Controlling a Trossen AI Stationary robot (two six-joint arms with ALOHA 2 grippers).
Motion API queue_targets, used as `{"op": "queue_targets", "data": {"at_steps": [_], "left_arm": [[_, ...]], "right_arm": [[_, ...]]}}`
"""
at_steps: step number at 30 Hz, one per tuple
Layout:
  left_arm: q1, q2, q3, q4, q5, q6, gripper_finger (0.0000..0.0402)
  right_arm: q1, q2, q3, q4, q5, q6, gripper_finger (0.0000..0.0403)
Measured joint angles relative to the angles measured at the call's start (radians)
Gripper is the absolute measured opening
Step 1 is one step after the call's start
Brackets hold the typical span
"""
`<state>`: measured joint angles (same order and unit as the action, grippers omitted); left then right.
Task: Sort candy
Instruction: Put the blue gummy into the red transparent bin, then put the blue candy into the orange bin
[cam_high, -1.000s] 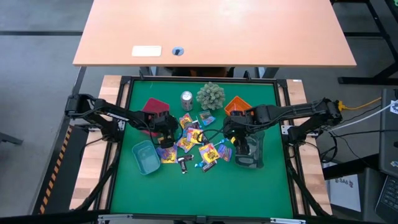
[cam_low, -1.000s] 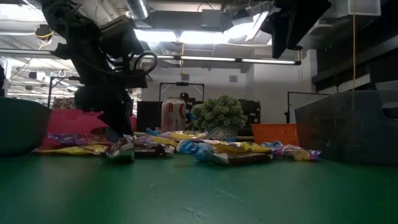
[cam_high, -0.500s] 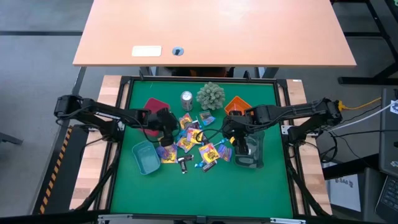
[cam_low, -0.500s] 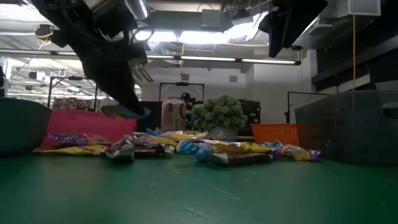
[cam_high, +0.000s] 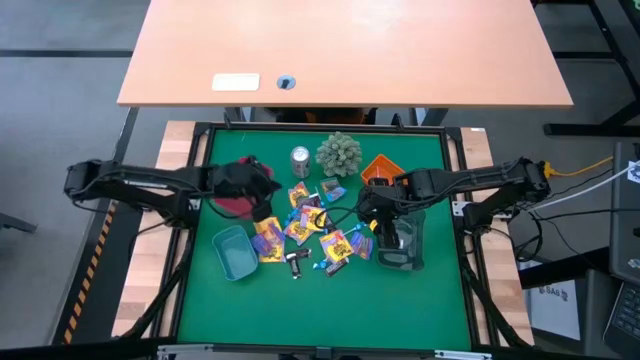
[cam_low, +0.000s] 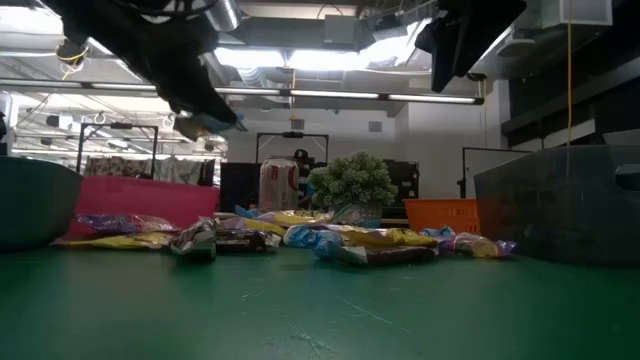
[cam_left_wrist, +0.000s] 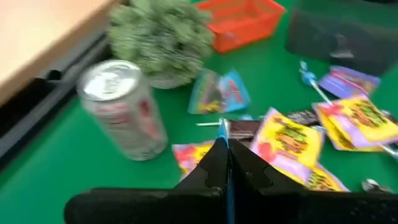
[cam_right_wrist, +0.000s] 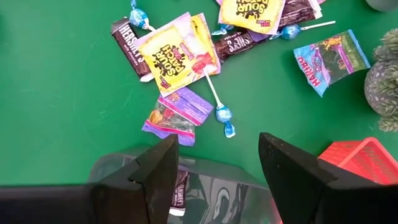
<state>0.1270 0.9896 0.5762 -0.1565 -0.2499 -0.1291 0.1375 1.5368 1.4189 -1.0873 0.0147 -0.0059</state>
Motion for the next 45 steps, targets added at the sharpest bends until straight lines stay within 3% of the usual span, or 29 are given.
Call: {"op": "queue_targets", "data": {"at_steps": [8,15,21,31,45], "left_arm": [[0.056,-0.097,0.000,-0.215,-0.161,-0.003,0.0000],[0.071,-0.093,0.000,-0.343,-0.186,-0.001,0.0000],[0.071,-0.093,0.000,-0.357,-0.245,-0.002,0.0000],[0.071,-0.093,0.000,-0.357,-0.247,-0.002,0.0004],[0.071,-0.093,0.000,-0.356,-0.261,-0.029,0.0144]], "right_arm": [[0.000,0.000,0.000,0.003,0.000,0.000,0.0221],[0.000,0.000,0.000,0.022,0.000,0.000,0.0221],[0.000,0.000,0.000,0.022,0.000,0.000,0.0221],[0.000,0.000,0.000,0.023,0.000,0.000,0.0221],[0.000,0.000,0.000,0.024,0.000,0.000,0.0221]]}}
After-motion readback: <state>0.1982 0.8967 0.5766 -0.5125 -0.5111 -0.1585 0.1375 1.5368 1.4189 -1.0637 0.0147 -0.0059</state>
